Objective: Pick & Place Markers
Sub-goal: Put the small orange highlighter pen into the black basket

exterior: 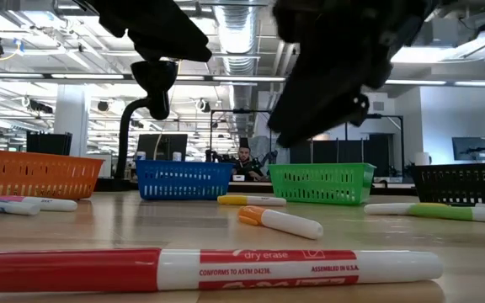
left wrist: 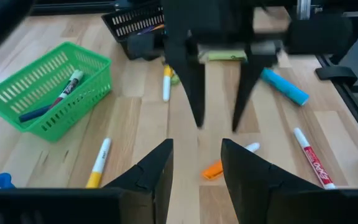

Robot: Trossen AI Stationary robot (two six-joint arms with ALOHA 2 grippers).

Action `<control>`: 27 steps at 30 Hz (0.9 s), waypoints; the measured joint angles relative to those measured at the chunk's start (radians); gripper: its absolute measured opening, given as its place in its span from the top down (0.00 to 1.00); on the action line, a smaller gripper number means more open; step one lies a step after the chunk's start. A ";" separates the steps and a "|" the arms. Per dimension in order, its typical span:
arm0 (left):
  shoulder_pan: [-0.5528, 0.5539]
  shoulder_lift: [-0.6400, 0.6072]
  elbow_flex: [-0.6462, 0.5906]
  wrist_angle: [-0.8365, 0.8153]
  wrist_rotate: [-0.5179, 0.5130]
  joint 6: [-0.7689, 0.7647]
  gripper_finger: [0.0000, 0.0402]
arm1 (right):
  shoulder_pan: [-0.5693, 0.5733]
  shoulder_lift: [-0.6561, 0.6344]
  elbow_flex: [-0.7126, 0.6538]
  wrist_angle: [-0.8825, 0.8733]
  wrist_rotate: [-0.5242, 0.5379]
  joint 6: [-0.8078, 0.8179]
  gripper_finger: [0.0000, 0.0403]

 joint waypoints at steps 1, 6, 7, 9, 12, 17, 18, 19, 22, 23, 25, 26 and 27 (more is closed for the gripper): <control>0.000 0.000 0.000 0.000 0.000 0.000 0.67 | -0.001 0.028 0.028 -0.021 -0.002 -0.003 0.61; 0.002 0.000 0.000 -0.001 -0.002 0.000 0.67 | -0.008 0.146 0.165 -0.175 -0.011 -0.051 0.61; 0.002 0.000 0.000 -0.001 -0.002 0.000 0.67 | -0.010 0.169 0.193 -0.200 -0.008 -0.052 0.61; 0.002 0.000 0.000 -0.001 -0.002 0.000 0.67 | -0.015 0.206 0.237 -0.257 0.008 -0.050 0.61; 0.002 0.000 0.000 -0.015 -0.002 0.000 0.67 | -0.020 0.262 0.288 -0.294 0.010 -0.013 0.61; 0.002 0.000 0.000 -0.039 -0.002 0.000 0.67 | -0.026 0.314 0.349 -0.302 -0.011 -0.002 0.63; 0.002 0.000 0.000 -0.040 -0.002 0.000 0.67 | -0.026 0.319 0.355 -0.302 -0.011 -0.015 0.63; 0.002 0.000 0.000 -0.042 -0.002 0.000 0.67 | -0.026 0.325 0.355 -0.302 -0.011 -0.025 0.64; 0.002 0.000 0.000 -0.048 -0.002 0.000 0.67 | -0.026 0.334 0.355 -0.305 -0.013 -0.045 0.66; 0.002 0.000 0.000 -0.048 -0.002 0.000 0.67 | -0.026 0.334 0.355 -0.307 -0.014 -0.046 0.66; 0.002 0.000 0.000 -0.051 -0.002 0.000 0.67 | -0.026 0.335 0.355 -0.307 -0.017 -0.048 0.68; 0.002 0.000 0.000 -0.052 -0.002 0.000 0.67 | -0.026 0.332 0.355 -0.307 -0.018 -0.049 0.69; 0.002 0.000 0.000 -0.051 -0.002 0.000 0.67 | -0.026 0.326 0.354 -0.307 -0.021 -0.057 0.69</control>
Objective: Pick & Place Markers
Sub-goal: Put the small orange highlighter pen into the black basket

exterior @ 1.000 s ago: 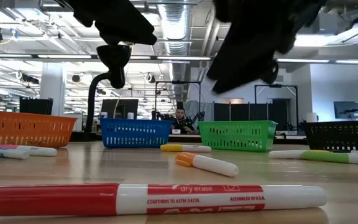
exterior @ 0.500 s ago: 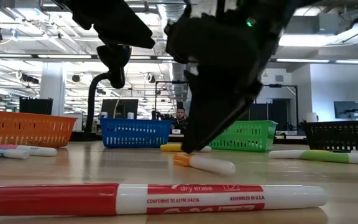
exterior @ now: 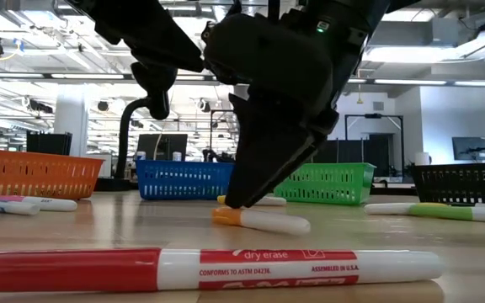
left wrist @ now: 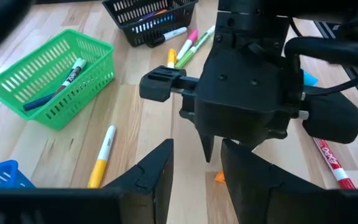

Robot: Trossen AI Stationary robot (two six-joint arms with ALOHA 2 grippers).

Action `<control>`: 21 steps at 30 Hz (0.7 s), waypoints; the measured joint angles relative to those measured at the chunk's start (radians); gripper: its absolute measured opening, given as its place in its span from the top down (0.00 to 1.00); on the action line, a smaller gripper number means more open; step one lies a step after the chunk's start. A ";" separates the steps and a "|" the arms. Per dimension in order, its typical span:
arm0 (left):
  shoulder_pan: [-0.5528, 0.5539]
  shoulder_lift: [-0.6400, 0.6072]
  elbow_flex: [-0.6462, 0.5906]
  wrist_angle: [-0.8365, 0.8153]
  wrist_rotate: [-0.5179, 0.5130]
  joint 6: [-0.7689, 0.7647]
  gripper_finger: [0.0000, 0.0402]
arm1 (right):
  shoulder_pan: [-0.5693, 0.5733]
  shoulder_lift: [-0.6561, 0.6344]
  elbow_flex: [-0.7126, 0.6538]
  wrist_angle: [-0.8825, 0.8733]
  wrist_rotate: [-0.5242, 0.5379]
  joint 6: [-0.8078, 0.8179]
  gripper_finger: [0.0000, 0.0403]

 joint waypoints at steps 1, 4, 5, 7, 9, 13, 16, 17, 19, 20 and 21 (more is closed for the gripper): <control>0.000 0.000 0.000 0.000 0.000 0.000 0.67 | 0.000 -0.006 -0.002 -0.001 -0.005 -0.015 0.70; 0.000 0.000 0.000 0.000 0.000 0.000 0.67 | 0.000 -0.026 -0.007 -0.027 -0.016 -0.049 0.70; 0.000 0.000 0.000 0.000 0.000 0.000 0.67 | 0.000 -0.029 -0.010 -0.039 -0.016 -0.049 0.69; 0.000 0.000 0.000 0.000 0.000 0.000 0.67 | 0.001 -0.044 -0.011 -0.044 -0.015 -0.049 0.67; 0.000 0.000 0.000 0.000 0.000 -0.002 0.67 | 0.002 -0.066 -0.006 -0.046 -0.011 -0.049 0.64; 0.000 0.000 0.000 0.000 0.000 -0.022 0.67 | 0.011 -0.062 -0.009 -0.058 -0.032 -0.082 0.57; 0.000 0.000 0.000 0.000 0.000 -0.022 0.67 | 0.038 -0.065 -0.007 -0.061 -0.066 -0.192 0.51; 0.000 0.000 0.000 0.000 0.000 -0.022 0.67 | 0.049 -0.065 -0.007 -0.070 -0.079 -0.222 0.49; 0.000 0.000 0.000 0.000 0.000 -0.022 0.67 | 0.070 -0.071 -0.006 -0.101 -0.081 -0.282 0.46; 0.000 0.000 0.000 0.000 0.000 -0.022 0.67 | 0.081 -0.078 -0.001 -0.122 -0.082 -0.312 0.44; 0.000 0.000 0.000 0.000 0.000 -0.022 0.67 | 0.089 -0.085 0.012 -0.139 -0.080 -0.337 0.43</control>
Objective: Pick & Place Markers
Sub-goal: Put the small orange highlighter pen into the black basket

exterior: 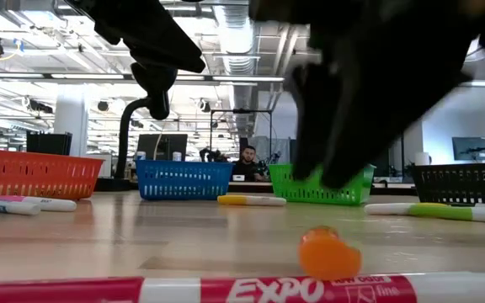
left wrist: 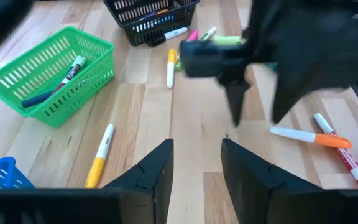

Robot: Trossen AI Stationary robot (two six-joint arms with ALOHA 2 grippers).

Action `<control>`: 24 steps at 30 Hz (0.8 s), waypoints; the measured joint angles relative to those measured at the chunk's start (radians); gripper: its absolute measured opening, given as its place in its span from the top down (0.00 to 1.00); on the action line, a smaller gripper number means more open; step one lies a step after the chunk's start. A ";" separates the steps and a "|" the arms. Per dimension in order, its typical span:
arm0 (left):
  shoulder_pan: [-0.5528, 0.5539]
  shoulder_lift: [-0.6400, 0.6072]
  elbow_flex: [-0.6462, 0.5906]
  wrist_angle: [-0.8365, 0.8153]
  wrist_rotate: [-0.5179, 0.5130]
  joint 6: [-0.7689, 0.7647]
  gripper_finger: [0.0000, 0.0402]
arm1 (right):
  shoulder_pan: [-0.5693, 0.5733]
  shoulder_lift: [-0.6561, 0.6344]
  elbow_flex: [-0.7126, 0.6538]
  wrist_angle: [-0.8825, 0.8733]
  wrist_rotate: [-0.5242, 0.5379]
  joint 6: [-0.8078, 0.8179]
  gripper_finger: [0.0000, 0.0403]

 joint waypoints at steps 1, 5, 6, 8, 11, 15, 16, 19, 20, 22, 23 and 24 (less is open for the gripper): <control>0.000 0.000 0.000 0.000 0.000 0.000 0.67 | 0.009 -0.009 0.014 -0.014 0.005 -0.023 0.42; 0.000 0.000 0.000 0.000 0.000 0.000 0.67 | 0.042 -0.058 0.043 -0.067 0.011 -0.124 0.42; 0.000 0.000 0.000 0.000 0.000 0.000 0.67 | 0.050 -0.066 0.043 -0.064 0.011 -0.156 0.42; 0.000 0.000 0.000 0.000 0.000 0.000 0.67 | 0.063 -0.067 0.043 -0.024 0.008 -0.210 0.43; 0.000 0.000 0.000 0.000 0.000 -0.001 0.67 | 0.075 -0.065 0.012 0.053 -0.013 -0.277 0.45; 0.000 0.000 0.000 0.000 0.000 -0.004 0.67 | 0.068 -0.063 -0.053 0.196 -0.023 -0.353 0.47; 0.000 0.000 0.000 0.000 0.000 -0.004 0.67 | 0.063 -0.063 -0.060 0.229 -0.025 -0.368 0.47; 0.000 0.000 0.000 0.000 0.000 -0.004 0.67 | 0.041 -0.058 -0.068 0.278 -0.062 -0.402 0.48; 0.000 0.000 0.000 0.000 0.000 -0.004 0.67 | 0.031 -0.049 -0.068 0.299 -0.076 -0.402 0.48; 0.000 0.000 0.000 0.000 0.000 -0.004 0.67 | 0.018 -0.042 -0.072 0.315 -0.106 -0.403 0.49; 0.000 0.000 0.000 0.000 0.000 -0.004 0.67 | 0.012 -0.032 -0.071 0.340 -0.141 -0.404 0.49; 0.000 0.000 0.000 0.000 0.000 -0.004 0.67 | 0.003 -0.018 -0.066 0.376 -0.175 -0.407 0.49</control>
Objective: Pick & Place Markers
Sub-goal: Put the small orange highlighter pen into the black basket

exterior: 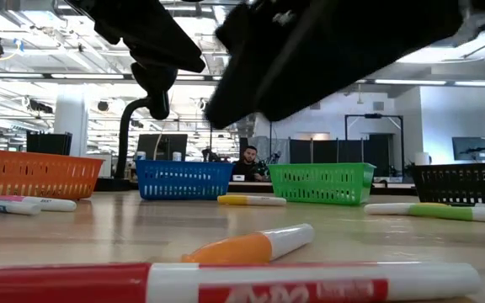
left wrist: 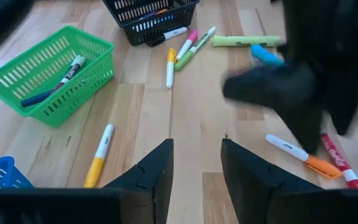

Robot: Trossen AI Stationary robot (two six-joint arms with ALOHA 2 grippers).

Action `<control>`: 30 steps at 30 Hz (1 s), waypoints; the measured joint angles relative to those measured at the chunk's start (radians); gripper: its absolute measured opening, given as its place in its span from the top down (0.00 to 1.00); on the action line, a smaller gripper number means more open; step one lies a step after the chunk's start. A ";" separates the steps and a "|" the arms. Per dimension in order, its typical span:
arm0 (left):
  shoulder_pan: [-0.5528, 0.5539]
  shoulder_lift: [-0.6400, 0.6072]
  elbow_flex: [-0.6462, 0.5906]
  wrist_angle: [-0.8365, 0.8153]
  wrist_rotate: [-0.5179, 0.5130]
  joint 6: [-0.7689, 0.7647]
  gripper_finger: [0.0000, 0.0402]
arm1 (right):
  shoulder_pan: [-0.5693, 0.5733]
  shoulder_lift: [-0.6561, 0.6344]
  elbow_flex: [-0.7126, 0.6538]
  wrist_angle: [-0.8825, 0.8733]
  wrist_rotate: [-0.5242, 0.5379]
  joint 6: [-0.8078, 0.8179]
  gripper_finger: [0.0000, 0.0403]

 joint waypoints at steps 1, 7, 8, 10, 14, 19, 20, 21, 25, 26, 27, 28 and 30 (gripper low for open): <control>0.000 0.000 0.000 0.000 0.002 0.000 0.67 | -0.004 0.010 0.000 -0.001 -0.013 -0.007 0.49; 0.000 0.000 -0.004 0.001 0.007 0.000 0.67 | -0.010 0.085 -0.005 -0.027 -0.016 -0.037 0.49; 0.000 0.000 -0.005 0.000 0.007 0.000 0.67 | -0.011 0.097 -0.004 -0.025 -0.020 -0.038 0.49; 0.000 0.000 -0.006 -0.001 0.007 0.001 0.67 | -0.014 0.107 0.000 -0.031 -0.018 -0.060 0.49; 0.000 0.000 -0.007 0.000 0.007 0.001 0.67 | -0.028 0.121 0.001 -0.036 -0.023 -0.077 0.53; 0.000 0.000 -0.007 0.000 0.007 0.001 0.67 | -0.056 0.118 0.001 -0.038 -0.042 -0.045 0.72; 0.000 0.000 -0.008 0.000 0.007 0.001 0.67 | -0.063 0.118 0.000 -0.038 -0.049 -0.024 0.77; 0.000 0.000 -0.008 0.000 0.007 0.001 0.67 | -0.071 0.118 0.001 -0.039 -0.063 -0.002 0.81; 0.000 0.000 -0.008 0.000 0.007 0.001 0.67 | -0.093 0.104 0.000 -0.045 -0.084 0.104 0.95; 0.000 0.000 -0.008 0.000 0.007 0.001 0.67 | -0.098 0.091 -0.003 -0.064 -0.082 0.121 0.95; 0.000 0.000 -0.008 0.000 0.007 0.001 0.67 | -0.104 0.079 -0.005 -0.093 -0.074 0.132 0.95; 0.000 0.000 -0.008 0.000 0.007 0.001 0.67 | -0.109 0.069 -0.007 -0.110 -0.059 0.146 0.95; 0.000 0.000 -0.008 0.000 0.007 0.001 0.67 | -0.116 0.036 -0.009 -0.163 -0.013 0.163 0.93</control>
